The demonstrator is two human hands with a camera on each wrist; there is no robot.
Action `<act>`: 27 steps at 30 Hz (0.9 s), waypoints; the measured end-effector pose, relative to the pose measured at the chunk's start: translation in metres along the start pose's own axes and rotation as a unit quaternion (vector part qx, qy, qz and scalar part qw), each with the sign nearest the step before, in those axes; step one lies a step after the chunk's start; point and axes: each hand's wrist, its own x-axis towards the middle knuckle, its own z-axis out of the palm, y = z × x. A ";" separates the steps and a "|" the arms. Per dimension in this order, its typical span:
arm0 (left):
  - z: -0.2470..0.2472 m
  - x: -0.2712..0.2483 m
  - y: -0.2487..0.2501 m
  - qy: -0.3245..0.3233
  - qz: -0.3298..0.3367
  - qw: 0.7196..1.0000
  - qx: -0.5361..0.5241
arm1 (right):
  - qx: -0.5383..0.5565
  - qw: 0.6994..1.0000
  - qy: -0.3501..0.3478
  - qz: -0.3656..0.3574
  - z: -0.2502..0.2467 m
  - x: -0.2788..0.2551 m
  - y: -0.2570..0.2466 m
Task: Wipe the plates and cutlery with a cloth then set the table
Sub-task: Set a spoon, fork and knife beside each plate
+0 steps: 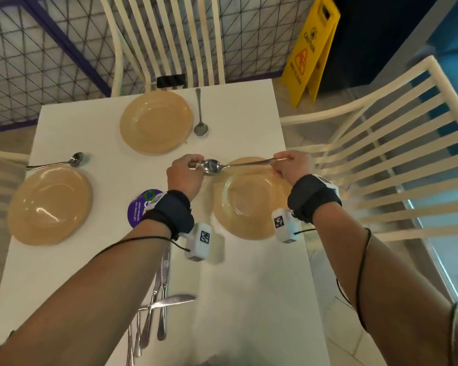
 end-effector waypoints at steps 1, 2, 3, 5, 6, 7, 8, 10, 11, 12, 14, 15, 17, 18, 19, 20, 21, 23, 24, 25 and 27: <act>0.003 0.012 0.002 0.000 -0.011 1.000 -0.007 | -0.011 1.000 0.003 -0.002 0.002 0.010 -0.003; 0.006 0.023 0.003 -0.003 -0.021 1.000 -0.009 | -0.022 1.000 0.006 -0.002 0.005 0.019 -0.006; 0.009 0.033 0.003 -0.008 -0.026 1.000 -0.007 | -0.032 0.999 0.009 -0.001 0.007 0.026 -0.008; 0.015 0.052 0.000 -0.013 -0.031 0.999 0.002 | -0.051 0.999 0.017 -0.003 0.012 0.042 -0.009; 0.018 0.060 -0.002 -0.016 -0.031 0.999 0.007 | -0.058 0.998 0.020 -0.001 0.014 0.047 -0.011; 0.021 0.066 -0.004 -0.018 -0.029 0.999 0.014 | -0.065 0.998 0.024 -0.001 0.016 0.053 -0.011; 0.024 0.071 -0.005 -0.019 -0.028 0.999 0.018 | -0.076 0.997 0.029 0.000 0.017 0.058 -0.011; 0.029 0.081 -0.008 -0.019 -0.036 0.999 0.018 | -0.099 0.995 0.032 -0.002 0.020 0.067 -0.010; 0.031 0.085 -0.009 -0.017 -0.041 0.999 0.017 | -0.106 0.994 0.033 -0.002 0.022 0.070 -0.009; 0.034 0.088 -0.010 -0.016 -0.048 0.999 0.017 | -0.113 0.993 0.034 0.001 0.023 0.072 -0.009; 0.038 0.092 -0.010 -0.011 -0.057 0.998 0.018 | -0.133 0.990 0.040 -0.005 0.023 0.076 -0.008; 0.040 0.092 -0.009 -0.009 -0.059 0.998 0.019 | -0.150 0.988 0.041 -0.010 0.022 0.078 -0.008; 0.043 0.091 -0.008 -0.008 -0.064 0.998 0.021 | -0.185 0.982 0.038 -0.018 0.022 0.080 -0.007; 0.045 0.091 -0.009 -0.008 -0.065 0.998 0.022 | -0.197 0.979 0.040 -0.022 0.023 0.080 -0.007; 0.046 0.091 -0.011 -0.007 -0.064 0.998 0.022 | -0.208 0.977 0.042 -0.025 0.024 0.080 -0.006; 0.048 0.091 -0.013 -0.005 -0.062 0.998 0.020 | -0.216 0.975 0.044 -0.027 0.025 0.080 -0.006; 0.049 0.091 -0.014 -0.005 -0.062 0.998 0.016 | -0.223 0.973 0.045 -0.026 0.026 0.080 -0.005; 0.051 0.091 -0.017 -0.008 -0.063 0.998 0.004 | -0.231 0.971 0.047 -0.030 0.026 0.080 -0.005; 0.051 0.091 -0.018 -0.007 -0.063 0.998 -0.003 | -0.236 0.970 0.047 -0.031 0.026 0.080 -0.005; 0.051 0.091 -0.018 -0.008 -0.063 0.998 -0.007 | -0.238 0.970 0.048 -0.030 0.027 0.080 -0.006; 0.052 0.090 -0.018 -0.007 -0.057 0.998 -0.013 | -0.237 0.970 0.053 -0.028 0.027 0.081 -0.006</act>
